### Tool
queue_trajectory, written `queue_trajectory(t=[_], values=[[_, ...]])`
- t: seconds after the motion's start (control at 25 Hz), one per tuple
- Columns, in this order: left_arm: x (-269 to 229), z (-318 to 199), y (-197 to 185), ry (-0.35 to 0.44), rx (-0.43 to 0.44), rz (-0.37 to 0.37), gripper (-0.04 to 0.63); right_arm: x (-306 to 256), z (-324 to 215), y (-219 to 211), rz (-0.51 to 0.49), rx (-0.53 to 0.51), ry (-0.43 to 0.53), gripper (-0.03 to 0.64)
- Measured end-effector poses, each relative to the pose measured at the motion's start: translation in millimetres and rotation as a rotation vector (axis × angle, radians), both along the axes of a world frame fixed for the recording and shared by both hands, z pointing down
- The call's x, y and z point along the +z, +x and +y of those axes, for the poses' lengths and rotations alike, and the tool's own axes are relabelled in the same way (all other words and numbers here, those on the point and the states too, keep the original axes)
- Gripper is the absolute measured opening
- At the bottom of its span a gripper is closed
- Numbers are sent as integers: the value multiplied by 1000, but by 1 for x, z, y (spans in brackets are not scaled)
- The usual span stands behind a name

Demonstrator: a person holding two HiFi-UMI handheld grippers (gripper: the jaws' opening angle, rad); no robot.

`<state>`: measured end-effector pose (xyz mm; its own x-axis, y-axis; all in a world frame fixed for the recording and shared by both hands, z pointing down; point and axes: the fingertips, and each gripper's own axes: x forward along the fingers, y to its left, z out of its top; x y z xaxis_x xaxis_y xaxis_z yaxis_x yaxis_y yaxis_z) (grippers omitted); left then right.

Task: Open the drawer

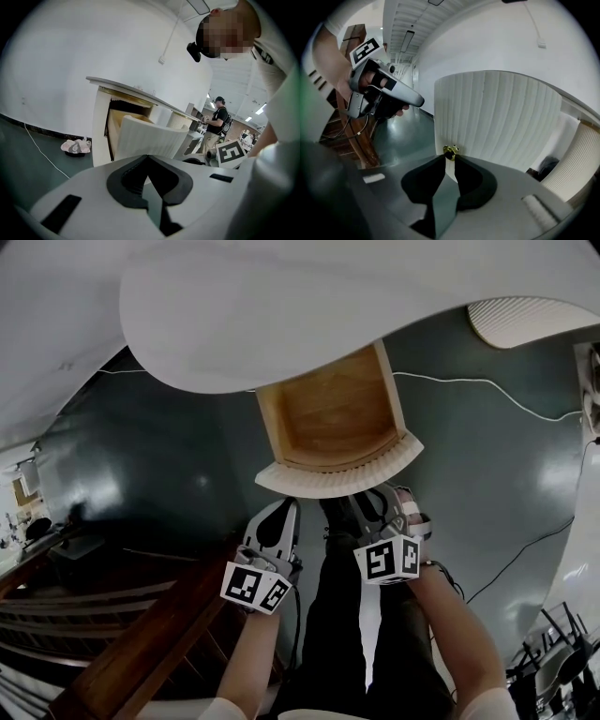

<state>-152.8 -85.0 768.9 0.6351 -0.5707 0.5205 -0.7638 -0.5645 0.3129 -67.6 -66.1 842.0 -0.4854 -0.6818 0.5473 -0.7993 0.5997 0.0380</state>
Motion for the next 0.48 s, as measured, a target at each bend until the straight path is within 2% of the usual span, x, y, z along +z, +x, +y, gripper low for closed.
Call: queue_trajectory(t=[0.32,0.48], values=[[-9,9,-6,-5,-23,-9,5,2,-1,1,26,-47,-11,66],[-28,13,-5,-13,-28,-7,5,-3,3,9,44,0,-46,66]])
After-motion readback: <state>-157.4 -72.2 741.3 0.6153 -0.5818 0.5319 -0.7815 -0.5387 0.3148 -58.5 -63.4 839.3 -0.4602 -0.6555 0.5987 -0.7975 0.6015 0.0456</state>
